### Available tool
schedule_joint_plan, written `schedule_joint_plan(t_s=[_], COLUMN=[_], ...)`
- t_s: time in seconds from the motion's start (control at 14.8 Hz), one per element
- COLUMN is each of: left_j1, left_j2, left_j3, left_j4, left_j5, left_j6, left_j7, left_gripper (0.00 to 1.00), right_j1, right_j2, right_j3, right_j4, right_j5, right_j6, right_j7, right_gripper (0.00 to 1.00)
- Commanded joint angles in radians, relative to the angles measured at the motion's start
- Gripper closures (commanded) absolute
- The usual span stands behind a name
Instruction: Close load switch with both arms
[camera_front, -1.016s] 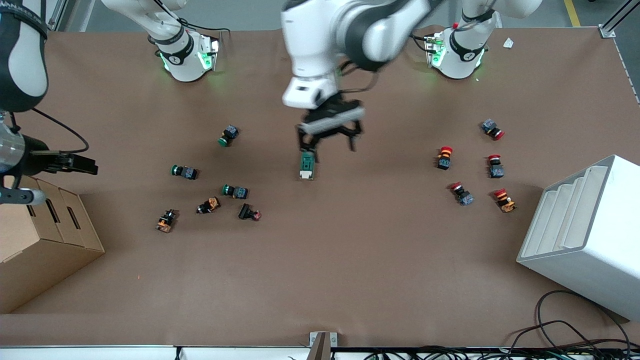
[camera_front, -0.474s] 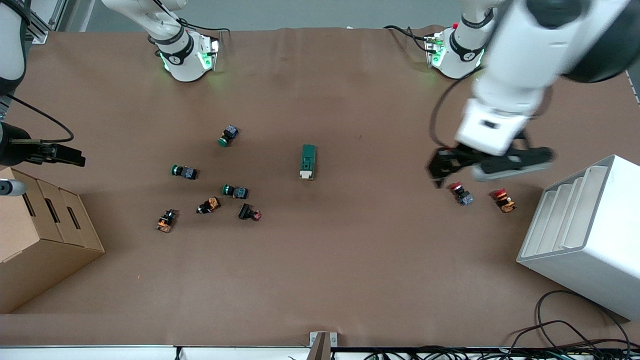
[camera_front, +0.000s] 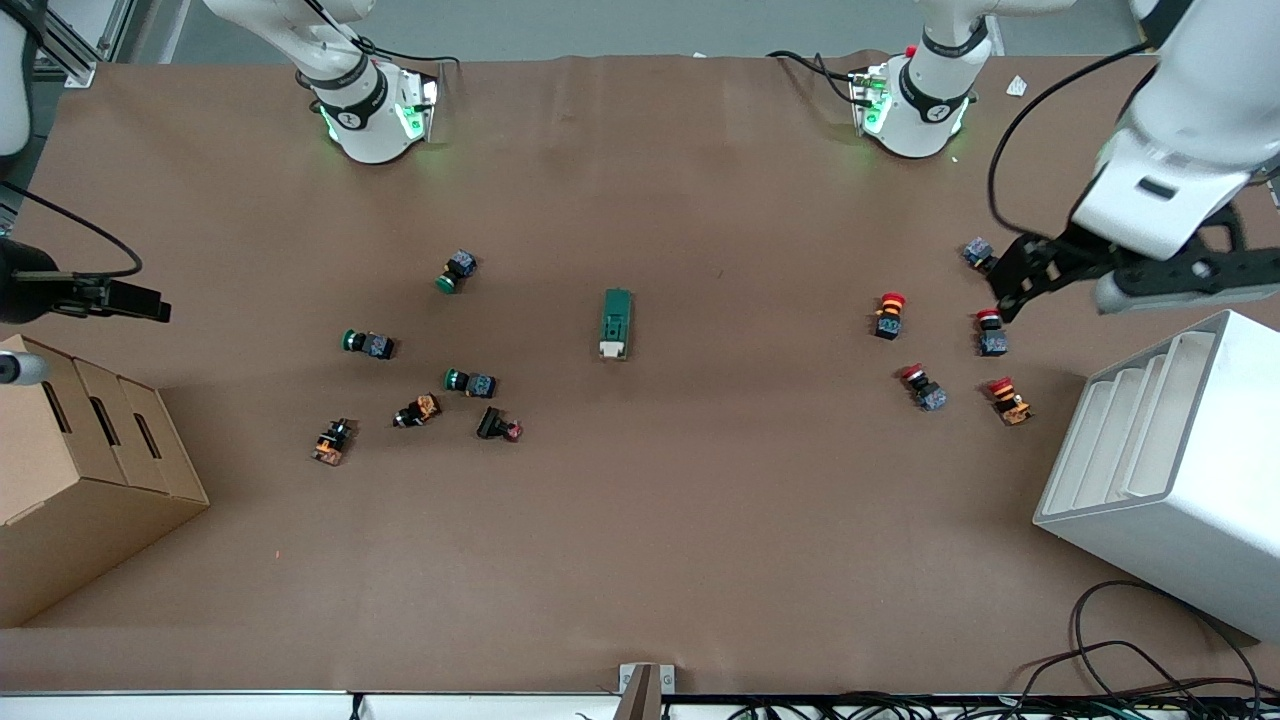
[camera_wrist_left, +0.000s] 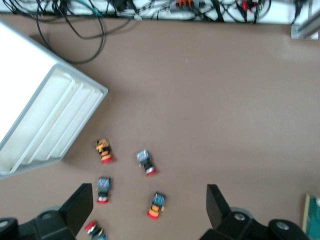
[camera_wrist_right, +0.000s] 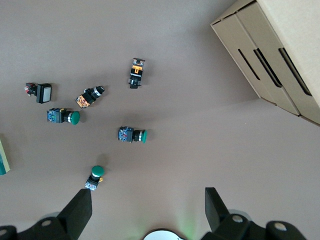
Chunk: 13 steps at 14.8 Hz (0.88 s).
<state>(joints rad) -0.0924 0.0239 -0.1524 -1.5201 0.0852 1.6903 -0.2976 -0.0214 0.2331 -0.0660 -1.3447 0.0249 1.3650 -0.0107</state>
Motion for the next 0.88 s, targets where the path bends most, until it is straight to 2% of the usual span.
schedule_joint_plan(t_s=[0.0, 0.14, 0.27, 0.68, 0.81], left_j1=[0.045, 0.069, 0.08, 0.068, 0.054], left_j2=[-0.096, -0.177, -0.214, -0.231, -0.22], left_j3=[0.007, 0.007, 0.007, 0.008, 0.04], left_j4=[-0.063, -0.136, -0.152, -0.15, -0.135], left_j5=[-0.044, -0.064, -0.068, -0.088, -0.09], left_j6=[-0.07, -0.077, -0.109, -0.161, -0.159], left_j7=[0.075, 0.184, 0.204, 0.207, 0.212], left_gripper=[0.0, 0.0, 0.0, 0.0, 0.0], right_j1=[-0.015, -0.005, 0.012, 0.026, 0.024], right_j2=[-0.105, -0.168, -0.21, -0.314, -0.346], right_j3=[0.02, 0.022, 0.022, 0.02, 0.02], right_j4=[-0.098, -0.167, -0.212, -0.284, -0.301], right_j5=[0.02, 0.01, 0.004, -0.008, -0.008], right_j6=[0.018, 0.058, 0.075, 0.083, 0.085], right_j7=[-0.011, -0.012, -0.012, -0.012, -0.014], right_gripper=[0.0, 0.0, 0.0, 0.0, 0.0])
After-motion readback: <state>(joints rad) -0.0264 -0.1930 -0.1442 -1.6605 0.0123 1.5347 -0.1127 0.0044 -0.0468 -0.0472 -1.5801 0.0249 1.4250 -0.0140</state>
